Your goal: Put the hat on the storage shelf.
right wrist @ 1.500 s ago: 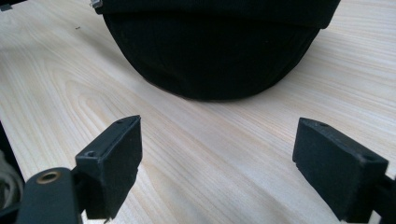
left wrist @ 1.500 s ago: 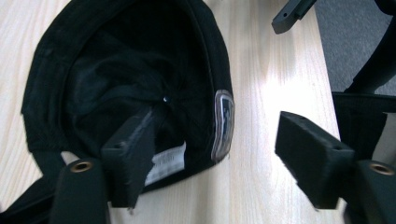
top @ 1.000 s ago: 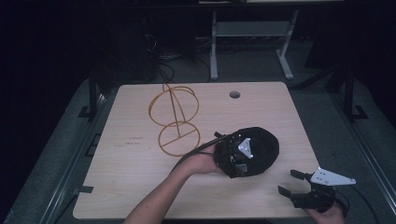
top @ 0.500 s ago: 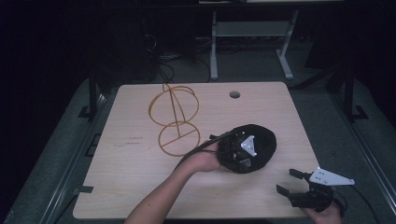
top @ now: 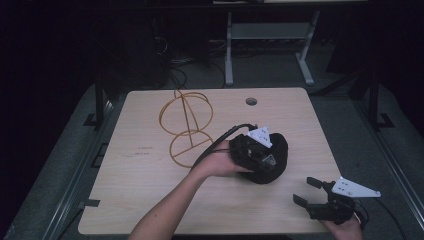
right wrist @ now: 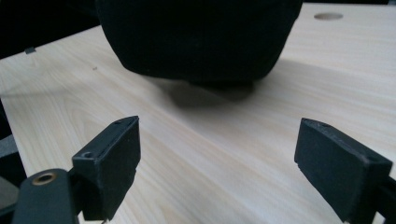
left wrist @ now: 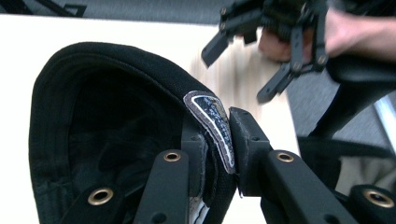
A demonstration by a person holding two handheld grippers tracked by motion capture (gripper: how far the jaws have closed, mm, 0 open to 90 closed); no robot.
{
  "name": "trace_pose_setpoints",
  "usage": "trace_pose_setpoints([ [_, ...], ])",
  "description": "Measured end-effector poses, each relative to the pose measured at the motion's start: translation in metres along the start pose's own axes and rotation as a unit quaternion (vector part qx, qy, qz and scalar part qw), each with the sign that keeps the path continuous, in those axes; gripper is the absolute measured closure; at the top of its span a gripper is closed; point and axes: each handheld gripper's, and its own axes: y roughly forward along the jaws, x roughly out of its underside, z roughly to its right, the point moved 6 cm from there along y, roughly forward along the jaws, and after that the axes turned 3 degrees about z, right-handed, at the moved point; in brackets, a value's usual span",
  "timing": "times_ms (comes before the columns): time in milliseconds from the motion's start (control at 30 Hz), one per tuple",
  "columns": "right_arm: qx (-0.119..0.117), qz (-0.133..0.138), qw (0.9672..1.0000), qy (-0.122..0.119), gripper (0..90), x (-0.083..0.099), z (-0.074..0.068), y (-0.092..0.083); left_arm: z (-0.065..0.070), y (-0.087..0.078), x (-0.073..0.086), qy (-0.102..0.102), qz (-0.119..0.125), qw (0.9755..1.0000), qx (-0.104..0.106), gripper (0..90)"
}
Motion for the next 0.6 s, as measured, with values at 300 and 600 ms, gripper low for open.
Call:
trace_pose_setpoints([
  [300, -0.011, 0.042, 0.999, 0.003, 14.0, -0.019, -0.01, 0.007, 0.004, -0.008, -0.013, -0.012, 0.043, 0.9986, 0.029, 76.6],
  [600, -0.008, 0.064, 0.9979, -0.007, 14.4, -0.034, -0.008, 0.01, 0.018, -0.003, -0.029, 0.009, 0.055, 0.9962, 0.067, 77.2],
])
